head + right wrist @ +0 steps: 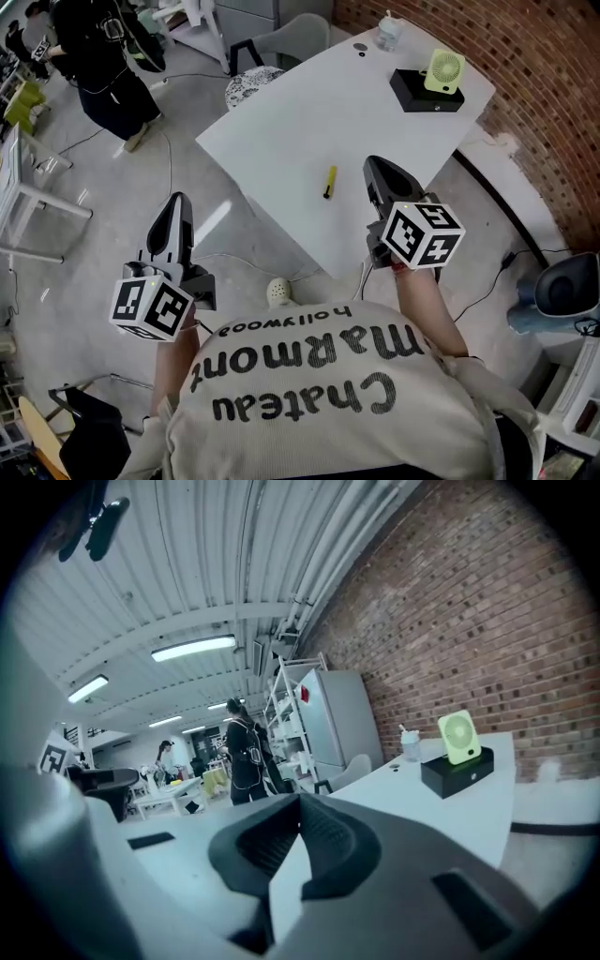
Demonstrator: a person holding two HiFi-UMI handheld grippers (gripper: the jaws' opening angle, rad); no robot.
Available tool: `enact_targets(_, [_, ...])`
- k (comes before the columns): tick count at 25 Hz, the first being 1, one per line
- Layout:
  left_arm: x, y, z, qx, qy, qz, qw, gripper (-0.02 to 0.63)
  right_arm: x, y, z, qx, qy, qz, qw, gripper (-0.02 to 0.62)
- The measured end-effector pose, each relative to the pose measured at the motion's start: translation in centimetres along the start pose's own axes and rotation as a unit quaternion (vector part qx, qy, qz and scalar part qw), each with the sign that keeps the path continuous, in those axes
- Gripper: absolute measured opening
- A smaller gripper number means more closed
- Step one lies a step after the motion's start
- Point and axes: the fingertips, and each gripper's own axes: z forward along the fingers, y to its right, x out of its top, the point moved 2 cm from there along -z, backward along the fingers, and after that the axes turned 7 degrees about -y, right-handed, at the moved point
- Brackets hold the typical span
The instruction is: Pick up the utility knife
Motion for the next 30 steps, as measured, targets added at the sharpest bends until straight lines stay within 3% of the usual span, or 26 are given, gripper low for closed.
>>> enact_targets(4, [2.7, -2.5, 3.4, -0.031, 0.008, 0.015, 0.9994, 0.002, 1.8, -0.3, 2.4, -0.028, 0.017, 0.007, 0.999, 0.003])
enact_targets(9, [4.0, -6.2, 5.7, -0.042, 0.007, 0.02, 0.9989, 0.002, 1.4, -0.1, 4.9, -0.071, 0.012, -0.007, 0.997, 0.003])
enact_targets(14, [3.1, -9.8, 7.9, -0.045, -0.01, 0.011, 0.9989, 0.002, -2.9, 1.7, 7.0, -0.117, -0.027, 0.023, 0.992, 0.003])
enact_targets(18, [1.5, -11.3, 9.3, -0.059, -0.026, 0.003, 0.9979, 0.002, -6.9, 2.5, 8.6, -0.153, -0.069, -0.009, 0.986, 0.003])
enact_targets(25, [-0.3, -13.3, 9.8, -0.057, -0.056, -0.009, 0.9968, 0.002, -13.4, 3.8, 10.4, -0.157, -0.112, 0.058, 0.98, 0.005])
enact_targets(30, [-0.3, -15.1, 9.6, -0.049, -0.051, -0.016, 0.9974, 0.002, -15.5, 3.7, 11.6, -0.157, -0.148, 0.063, 0.974, 0.063])
